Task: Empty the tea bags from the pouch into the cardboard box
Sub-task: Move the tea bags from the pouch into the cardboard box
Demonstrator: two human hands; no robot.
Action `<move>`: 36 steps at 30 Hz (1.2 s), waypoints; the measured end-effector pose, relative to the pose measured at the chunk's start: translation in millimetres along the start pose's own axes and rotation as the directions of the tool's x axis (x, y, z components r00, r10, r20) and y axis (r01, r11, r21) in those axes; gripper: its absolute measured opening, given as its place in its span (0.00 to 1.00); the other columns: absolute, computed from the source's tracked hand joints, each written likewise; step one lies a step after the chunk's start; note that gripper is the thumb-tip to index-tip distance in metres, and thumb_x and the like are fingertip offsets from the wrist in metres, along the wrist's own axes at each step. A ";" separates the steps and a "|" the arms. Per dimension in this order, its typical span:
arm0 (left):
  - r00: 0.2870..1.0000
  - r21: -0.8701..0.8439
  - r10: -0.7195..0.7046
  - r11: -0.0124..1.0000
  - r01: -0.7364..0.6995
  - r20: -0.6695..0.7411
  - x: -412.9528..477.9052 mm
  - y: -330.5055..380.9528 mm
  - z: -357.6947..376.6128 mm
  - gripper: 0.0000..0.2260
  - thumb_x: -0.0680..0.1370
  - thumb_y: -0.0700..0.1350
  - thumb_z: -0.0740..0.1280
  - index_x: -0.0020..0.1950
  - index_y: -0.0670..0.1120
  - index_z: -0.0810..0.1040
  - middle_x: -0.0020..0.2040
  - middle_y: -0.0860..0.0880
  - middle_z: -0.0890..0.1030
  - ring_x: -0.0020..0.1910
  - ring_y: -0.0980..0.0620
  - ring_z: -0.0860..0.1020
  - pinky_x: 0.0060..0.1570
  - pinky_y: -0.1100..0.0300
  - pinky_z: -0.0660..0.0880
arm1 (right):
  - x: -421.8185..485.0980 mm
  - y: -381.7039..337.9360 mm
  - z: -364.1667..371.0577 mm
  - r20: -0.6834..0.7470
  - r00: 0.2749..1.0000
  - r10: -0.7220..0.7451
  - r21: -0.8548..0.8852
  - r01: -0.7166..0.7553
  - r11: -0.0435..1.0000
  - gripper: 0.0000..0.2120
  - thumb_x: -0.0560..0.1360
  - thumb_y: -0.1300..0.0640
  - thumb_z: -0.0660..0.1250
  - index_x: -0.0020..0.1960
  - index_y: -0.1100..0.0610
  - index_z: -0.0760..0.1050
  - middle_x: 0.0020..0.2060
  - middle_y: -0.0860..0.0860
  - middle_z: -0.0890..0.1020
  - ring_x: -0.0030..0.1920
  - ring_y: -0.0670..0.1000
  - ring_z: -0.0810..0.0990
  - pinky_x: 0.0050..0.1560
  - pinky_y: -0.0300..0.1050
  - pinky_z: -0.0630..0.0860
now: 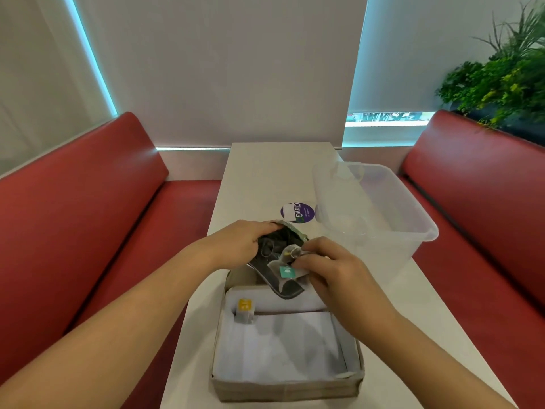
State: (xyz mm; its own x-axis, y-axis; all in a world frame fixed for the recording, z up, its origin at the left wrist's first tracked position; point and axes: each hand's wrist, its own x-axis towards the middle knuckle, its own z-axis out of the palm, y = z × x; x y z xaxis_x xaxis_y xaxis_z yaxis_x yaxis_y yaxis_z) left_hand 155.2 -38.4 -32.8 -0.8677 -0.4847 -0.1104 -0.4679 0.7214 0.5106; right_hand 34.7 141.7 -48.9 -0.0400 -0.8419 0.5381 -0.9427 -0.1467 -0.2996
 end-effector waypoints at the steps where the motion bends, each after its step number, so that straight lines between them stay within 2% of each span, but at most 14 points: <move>1: 1.000 0.004 -0.008 1.000 0.008 -0.007 1.1 -0.2 1.5 0.28 0.77 0.31 0.52 0.73 0.54 0.64 0.70 0.47 0.71 0.64 0.49 0.71 0.58 0.63 0.69 | -4.8 0.1 -4.1 -0.001 1.000 -0.004 0.002 0.004 1.000 0.09 0.70 0.67 0.71 0.48 0.56 0.82 0.51 0.52 0.80 0.48 0.51 0.80 0.46 0.38 0.78; 6: 0.997 -0.025 -0.014 1.000 0.012 -0.076 4.8 -0.2 1.9 0.27 0.78 0.32 0.52 0.73 0.53 0.66 0.68 0.45 0.73 0.64 0.47 0.72 0.58 0.62 0.69 | -35.3 6.1 -5.0 0.138 0.990 -0.034 -0.049 0.041 0.998 0.09 0.68 0.63 0.74 0.48 0.54 0.82 0.50 0.51 0.80 0.46 0.48 0.80 0.44 0.35 0.77; 10: 0.995 -0.021 -0.021 1.000 0.019 -0.101 8.4 -2.0 0.2 0.28 0.77 0.31 0.52 0.73 0.54 0.65 0.68 0.45 0.73 0.62 0.46 0.73 0.53 0.61 0.71 | -57.6 24.3 20.3 0.270 0.963 0.009 -0.085 0.014 0.996 0.10 0.66 0.62 0.77 0.46 0.54 0.83 0.46 0.51 0.81 0.41 0.50 0.81 0.39 0.40 0.80; 13: 0.996 -0.011 -0.022 1.000 0.021 -0.085 9.4 -2.1 0.9 0.28 0.77 0.31 0.52 0.73 0.54 0.65 0.67 0.44 0.73 0.62 0.45 0.73 0.53 0.61 0.71 | -62.7 42.1 43.8 0.333 0.939 0.089 -0.127 -0.048 0.991 0.10 0.66 0.64 0.75 0.46 0.55 0.83 0.44 0.53 0.80 0.41 0.53 0.81 0.38 0.43 0.80; 15: 0.997 -0.006 -0.011 1.000 0.010 -0.080 9.5 -2.0 2.1 0.28 0.77 0.31 0.53 0.72 0.53 0.66 0.67 0.44 0.74 0.62 0.46 0.73 0.54 0.62 0.69 | -61.1 49.8 55.3 0.386 0.911 0.145 -0.184 -0.078 0.980 0.10 0.71 0.64 0.70 0.52 0.56 0.82 0.49 0.54 0.78 0.46 0.56 0.80 0.44 0.46 0.79; 17: 0.997 0.001 0.001 1.000 -0.001 -0.079 9.2 -1.6 2.6 0.28 0.76 0.31 0.53 0.72 0.53 0.66 0.67 0.45 0.75 0.62 0.47 0.73 0.53 0.63 0.68 | -59.0 54.5 61.6 0.443 0.876 0.190 -0.246 -0.085 0.966 0.16 0.75 0.62 0.65 0.62 0.55 0.77 0.61 0.54 0.74 0.55 0.56 0.77 0.54 0.44 0.76; 20: 0.998 0.006 0.005 1.000 -0.005 -0.066 8.8 -2.5 2.0 0.28 0.76 0.31 0.53 0.72 0.54 0.67 0.66 0.46 0.75 0.59 0.48 0.74 0.51 0.63 0.68 | -55.9 54.7 60.0 0.549 0.793 0.264 -0.311 -0.100 0.945 0.23 0.75 0.60 0.67 0.69 0.52 0.71 0.71 0.52 0.66 0.65 0.54 0.70 0.63 0.40 0.68; 21: 0.998 0.008 0.007 1.000 -0.007 -0.062 8.8 -2.8 1.8 0.28 0.76 0.31 0.52 0.72 0.54 0.67 0.66 0.46 0.75 0.59 0.48 0.74 0.51 0.63 0.69 | -56.0 54.8 56.9 0.536 0.799 0.272 -0.303 -0.118 0.946 0.22 0.75 0.61 0.66 0.68 0.51 0.72 0.71 0.51 0.66 0.66 0.54 0.69 0.63 0.40 0.68; 23: 0.998 0.012 0.008 1.000 -0.008 -0.055 8.8 -3.7 1.5 0.28 0.76 0.31 0.52 0.72 0.54 0.66 0.66 0.46 0.75 0.60 0.47 0.74 0.52 0.62 0.69 | -56.8 55.6 46.4 0.420 0.867 0.267 -0.261 -0.166 0.951 0.19 0.74 0.65 0.67 0.62 0.52 0.78 0.66 0.53 0.73 0.63 0.55 0.74 0.59 0.42 0.73; 26: 0.999 0.018 0.008 1.000 -0.007 -0.053 9.2 -4.4 1.5 0.28 0.77 0.32 0.53 0.73 0.54 0.65 0.66 0.46 0.75 0.61 0.47 0.74 0.52 0.63 0.68 | -55.0 50.7 21.3 0.145 0.961 0.235 -0.145 -0.214 0.966 0.11 0.71 0.68 0.70 0.50 0.57 0.83 0.49 0.54 0.82 0.47 0.55 0.81 0.47 0.42 0.78; 29: 0.998 0.045 0.021 0.999 -0.019 -0.052 9.6 -3.3 2.1 0.27 0.77 0.33 0.53 0.73 0.54 0.65 0.67 0.45 0.74 0.62 0.46 0.73 0.55 0.62 0.69 | -43.0 32.4 6.8 0.024 0.988 0.153 -0.070 -0.151 0.986 0.10 0.72 0.68 0.69 0.51 0.59 0.82 0.47 0.53 0.82 0.46 0.51 0.80 0.47 0.37 0.76; 33: 0.999 0.053 0.023 0.998 -0.021 -0.048 9.3 1.6 1.6 0.26 0.78 0.34 0.53 0.73 0.54 0.65 0.67 0.44 0.74 0.61 0.46 0.74 0.54 0.61 0.71 | -8.8 17.0 23.9 0.067 0.995 0.069 -0.024 -0.068 0.997 0.15 0.71 0.69 0.68 0.56 0.61 0.80 0.53 0.56 0.82 0.50 0.55 0.81 0.50 0.48 0.81; 36: 0.999 0.065 0.033 0.997 -0.030 -0.040 9.6 4.9 1.5 0.25 0.79 0.35 0.53 0.73 0.55 0.64 0.67 0.45 0.74 0.61 0.48 0.73 0.52 0.63 0.67 | 33.8 22.0 55.7 0.288 0.949 0.129 -0.113 -0.100 0.989 0.22 0.72 0.65 0.67 0.65 0.61 0.73 0.61 0.58 0.78 0.57 0.59 0.78 0.58 0.52 0.76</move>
State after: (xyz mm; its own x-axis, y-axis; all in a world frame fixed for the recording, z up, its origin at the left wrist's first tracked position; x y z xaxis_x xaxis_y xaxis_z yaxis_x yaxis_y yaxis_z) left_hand 144.3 -38.7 -32.6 -0.8751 -0.4804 -0.0590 -0.4514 0.7663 0.4572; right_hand 31.1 81.1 -81.1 -0.0641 -0.9673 0.2453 -0.9655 -0.0021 -0.2605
